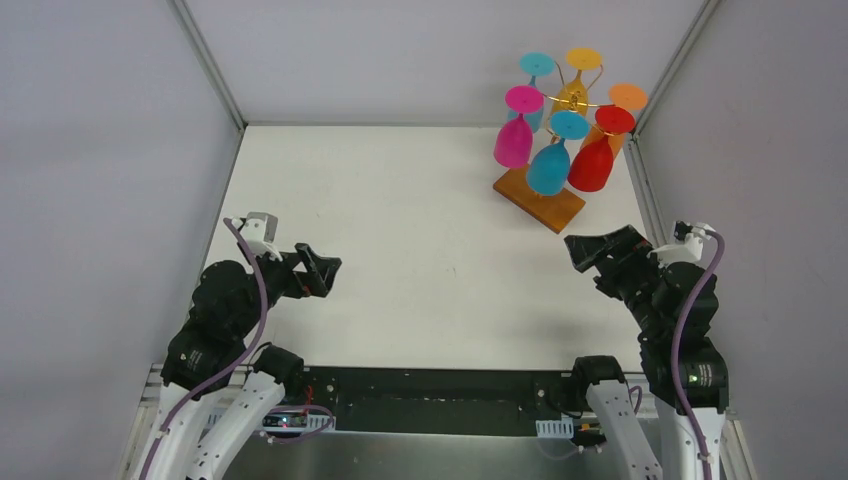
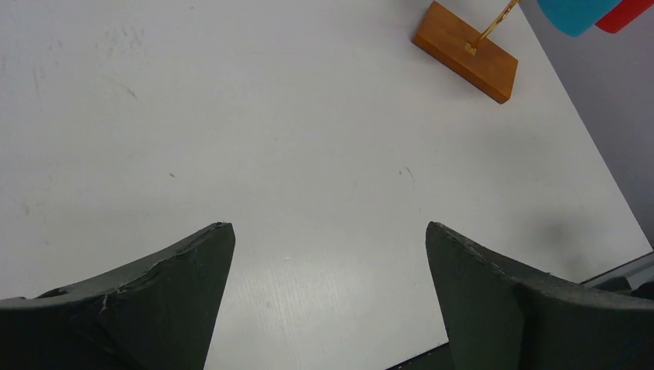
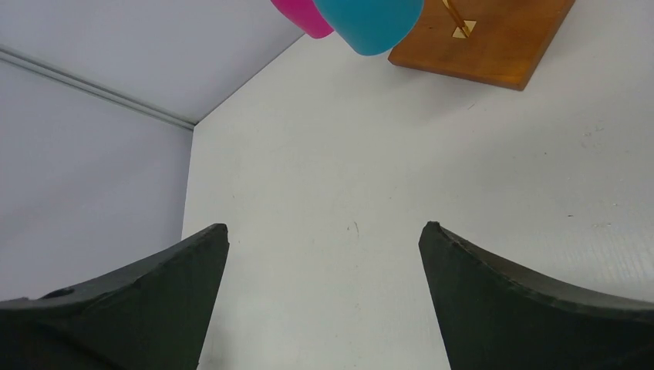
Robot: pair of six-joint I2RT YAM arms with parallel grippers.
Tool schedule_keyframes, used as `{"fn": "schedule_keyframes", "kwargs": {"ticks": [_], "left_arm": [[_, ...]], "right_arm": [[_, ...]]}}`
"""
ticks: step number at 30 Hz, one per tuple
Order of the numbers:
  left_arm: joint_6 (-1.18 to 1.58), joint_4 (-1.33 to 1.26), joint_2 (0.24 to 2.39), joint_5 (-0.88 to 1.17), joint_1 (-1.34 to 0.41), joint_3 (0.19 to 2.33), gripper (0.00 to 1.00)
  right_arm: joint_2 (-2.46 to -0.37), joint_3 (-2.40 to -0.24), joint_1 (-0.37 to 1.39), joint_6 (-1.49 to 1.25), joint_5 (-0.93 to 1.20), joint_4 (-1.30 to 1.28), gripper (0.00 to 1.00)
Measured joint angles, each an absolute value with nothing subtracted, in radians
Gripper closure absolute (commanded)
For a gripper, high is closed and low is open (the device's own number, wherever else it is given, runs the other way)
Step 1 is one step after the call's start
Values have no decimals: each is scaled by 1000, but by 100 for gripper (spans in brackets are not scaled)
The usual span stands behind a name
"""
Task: Take the wine glass off the wine glass rack
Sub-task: Pick up the wine rack from the center of the board.
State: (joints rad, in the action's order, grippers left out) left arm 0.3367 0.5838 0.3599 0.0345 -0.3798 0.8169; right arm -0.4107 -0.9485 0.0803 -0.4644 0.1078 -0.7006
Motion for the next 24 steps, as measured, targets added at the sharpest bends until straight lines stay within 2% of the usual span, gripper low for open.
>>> {"fn": "schedule_keyframes", "kwargs": {"ticks": [22, 24], "left_arm": [[330, 558, 421, 20, -380, 791, 1], [330, 560, 412, 10, -380, 787, 1]], "right_arm": [[-658, -1234, 81, -384, 136, -790, 1], [-691, -1277, 81, -381, 138, -782, 4]]}}
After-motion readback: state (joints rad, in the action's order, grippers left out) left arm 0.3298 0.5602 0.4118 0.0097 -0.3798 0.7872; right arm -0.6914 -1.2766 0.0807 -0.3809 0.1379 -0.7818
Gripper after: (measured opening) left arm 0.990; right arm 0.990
